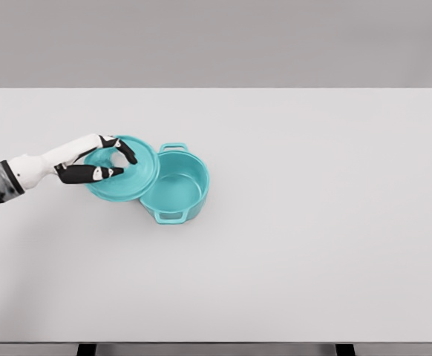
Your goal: Cover the pot with left arm
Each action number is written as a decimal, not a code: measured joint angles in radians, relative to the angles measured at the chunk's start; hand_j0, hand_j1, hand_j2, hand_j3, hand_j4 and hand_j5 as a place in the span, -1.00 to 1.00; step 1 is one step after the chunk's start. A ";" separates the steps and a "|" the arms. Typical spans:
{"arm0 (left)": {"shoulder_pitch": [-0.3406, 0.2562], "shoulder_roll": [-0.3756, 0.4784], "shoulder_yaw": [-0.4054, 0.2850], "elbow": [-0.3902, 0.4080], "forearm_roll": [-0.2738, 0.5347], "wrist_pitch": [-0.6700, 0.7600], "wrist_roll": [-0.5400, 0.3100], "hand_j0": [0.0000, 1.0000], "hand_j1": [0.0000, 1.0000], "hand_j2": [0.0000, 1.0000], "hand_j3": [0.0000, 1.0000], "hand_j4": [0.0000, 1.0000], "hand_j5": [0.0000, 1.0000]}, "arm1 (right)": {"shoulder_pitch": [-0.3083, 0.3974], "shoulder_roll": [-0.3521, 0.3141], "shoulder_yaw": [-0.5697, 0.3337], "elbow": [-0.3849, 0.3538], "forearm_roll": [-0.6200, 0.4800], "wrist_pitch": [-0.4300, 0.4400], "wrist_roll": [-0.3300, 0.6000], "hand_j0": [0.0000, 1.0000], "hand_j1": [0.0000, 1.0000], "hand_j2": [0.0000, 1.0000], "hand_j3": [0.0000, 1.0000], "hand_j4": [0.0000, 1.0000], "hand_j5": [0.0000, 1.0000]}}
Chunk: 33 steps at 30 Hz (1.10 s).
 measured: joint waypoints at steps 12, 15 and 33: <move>-0.021 -0.055 -0.028 0.001 -0.024 0.021 -0.001 0.07 0.07 0.07 0.07 0.07 0.07 | 0.000 0.000 0.000 0.000 0.000 0.000 0.000 1.00 1.00 1.00 1.00 1.00 1.00; -0.026 -0.077 -0.029 0.002 -0.029 0.021 -0.001 0.06 0.06 0.06 0.06 0.06 0.06 | 0.000 0.000 0.000 0.000 0.000 0.000 0.000 1.00 1.00 1.00 1.00 1.00 1.00; -0.032 -0.166 -0.031 0.007 -0.068 0.021 -0.001 0.06 0.06 0.06 0.06 0.06 0.06 | 0.000 0.000 0.000 0.000 0.000 0.000 0.000 1.00 1.00 1.00 1.00 1.00 1.00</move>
